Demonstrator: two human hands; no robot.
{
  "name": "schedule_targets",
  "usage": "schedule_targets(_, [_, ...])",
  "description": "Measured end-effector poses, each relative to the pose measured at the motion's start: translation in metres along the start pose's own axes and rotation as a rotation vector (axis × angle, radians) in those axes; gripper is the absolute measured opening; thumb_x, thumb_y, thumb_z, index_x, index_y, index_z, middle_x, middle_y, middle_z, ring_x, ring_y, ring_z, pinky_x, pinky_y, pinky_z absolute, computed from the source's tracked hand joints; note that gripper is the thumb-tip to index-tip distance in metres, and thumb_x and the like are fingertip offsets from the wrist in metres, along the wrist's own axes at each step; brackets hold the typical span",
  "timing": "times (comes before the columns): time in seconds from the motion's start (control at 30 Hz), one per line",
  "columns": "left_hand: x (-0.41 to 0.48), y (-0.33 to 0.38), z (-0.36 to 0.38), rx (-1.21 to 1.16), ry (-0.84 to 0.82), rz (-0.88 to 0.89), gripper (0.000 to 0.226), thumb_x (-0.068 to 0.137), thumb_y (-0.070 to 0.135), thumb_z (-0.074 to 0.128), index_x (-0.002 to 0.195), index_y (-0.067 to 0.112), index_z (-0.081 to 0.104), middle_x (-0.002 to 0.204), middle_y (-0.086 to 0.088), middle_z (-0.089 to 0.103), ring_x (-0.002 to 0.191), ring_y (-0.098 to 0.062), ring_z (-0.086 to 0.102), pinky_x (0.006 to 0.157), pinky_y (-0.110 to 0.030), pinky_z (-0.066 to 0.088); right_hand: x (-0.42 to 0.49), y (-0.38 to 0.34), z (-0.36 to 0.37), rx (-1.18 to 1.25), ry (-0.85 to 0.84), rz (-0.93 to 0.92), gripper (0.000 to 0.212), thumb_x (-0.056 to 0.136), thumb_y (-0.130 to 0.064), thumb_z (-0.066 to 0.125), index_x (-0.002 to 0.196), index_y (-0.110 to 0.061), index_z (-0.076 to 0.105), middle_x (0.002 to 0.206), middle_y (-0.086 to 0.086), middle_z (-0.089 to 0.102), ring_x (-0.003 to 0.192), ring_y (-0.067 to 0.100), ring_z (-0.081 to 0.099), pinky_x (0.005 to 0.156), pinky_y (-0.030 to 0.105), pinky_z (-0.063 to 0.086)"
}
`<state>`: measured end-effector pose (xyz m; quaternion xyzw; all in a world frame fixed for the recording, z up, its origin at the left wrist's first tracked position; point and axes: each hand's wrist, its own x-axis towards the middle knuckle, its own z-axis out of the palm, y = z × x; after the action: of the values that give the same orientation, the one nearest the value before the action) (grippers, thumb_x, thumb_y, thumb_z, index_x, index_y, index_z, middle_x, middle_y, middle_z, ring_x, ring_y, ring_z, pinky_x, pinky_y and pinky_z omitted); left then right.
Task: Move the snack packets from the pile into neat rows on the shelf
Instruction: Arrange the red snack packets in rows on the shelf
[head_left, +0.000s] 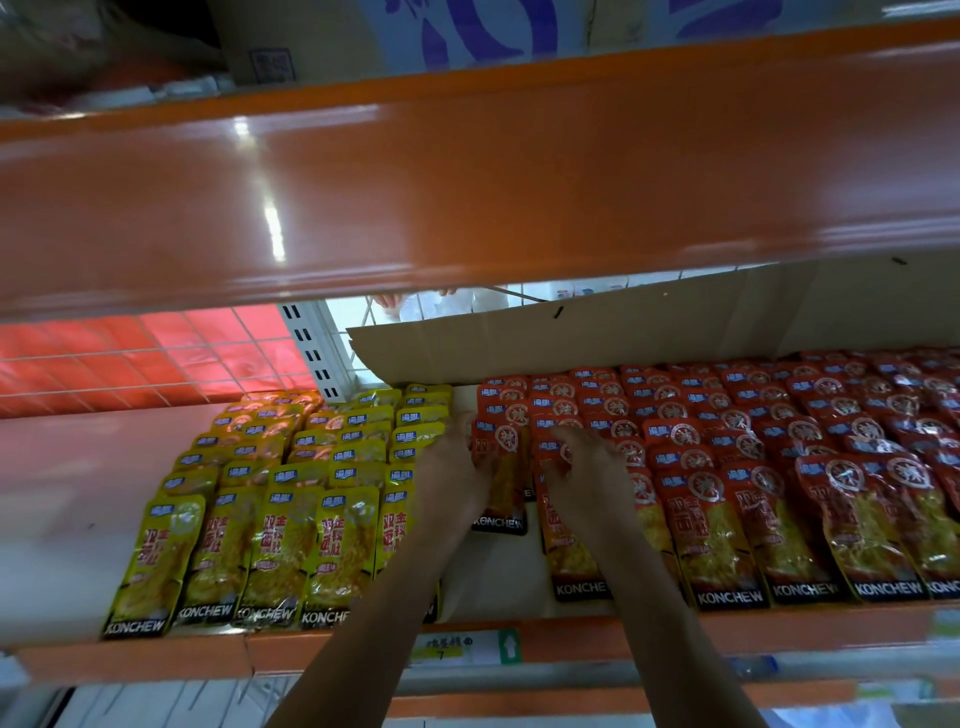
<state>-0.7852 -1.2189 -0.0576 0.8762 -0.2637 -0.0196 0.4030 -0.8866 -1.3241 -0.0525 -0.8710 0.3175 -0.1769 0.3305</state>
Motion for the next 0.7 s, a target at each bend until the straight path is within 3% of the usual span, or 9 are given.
schedule_targets(0.2, [0.001,0.000,0.009,0.195,-0.024,0.050,0.048,0.087,0.031,0.067,0.129,0.013,0.053,0.113,-0.010,0.067,0.102,-0.026,0.064,0.084,-0.037,0.052,-0.001,0.001,0.000,0.003,0.008,-0.021,0.043,0.091,-0.008,0.057,0.133,-0.013,0.053,0.130,0.003,0.057,0.121,0.018,0.051,0.097,0.028,0.042])
schedule_targets(0.33, [0.002,-0.001,0.011,0.355,-0.074,0.043,0.043,0.092,0.036,0.059,0.129,0.015,0.052,0.118,-0.009,0.062,0.105,-0.026,0.061,0.085,-0.036,0.051,-0.001,0.000,0.000,0.012,-0.007,-0.029,0.042,0.091,-0.009,0.057,0.133,-0.014,0.053,0.130,0.004,0.057,0.121,0.018,0.051,0.098,0.028,0.042])
schedule_targets(0.47, [0.001,0.001,0.012,0.469,-0.073,0.037,0.029,0.097,0.029,0.051,0.125,0.018,0.052,0.113,-0.007,0.063,0.103,-0.024,0.062,0.080,-0.034,0.050,-0.002,-0.003,0.004,0.010,-0.010,-0.054,0.040,0.091,-0.009,0.056,0.130,-0.015,0.055,0.128,0.002,0.058,0.118,0.016,0.052,0.091,0.021,0.038])
schedule_targets(0.6, [-0.002,0.003,0.006,0.478,-0.070,0.082,0.023,0.097,0.022,0.047,0.119,0.020,0.057,0.105,-0.007,0.066,0.096,-0.024,0.065,0.077,-0.034,0.054,-0.004,-0.011,0.012,-0.003,-0.016,-0.080,0.038,0.090,-0.013,0.059,0.127,-0.015,0.057,0.124,0.003,0.060,0.116,0.020,0.053,0.095,0.027,0.041])
schedule_targets(0.7, [-0.007,0.000,-0.009,0.415,-0.054,0.145,0.023,0.094,0.015,0.049,0.114,0.016,0.062,0.104,-0.009,0.065,0.096,-0.026,0.063,0.077,-0.032,0.048,-0.009,-0.025,0.022,-0.018,-0.013,-0.108,0.038,0.088,-0.011,0.058,0.125,-0.013,0.059,0.120,0.004,0.062,0.113,0.024,0.056,0.089,0.025,0.041])
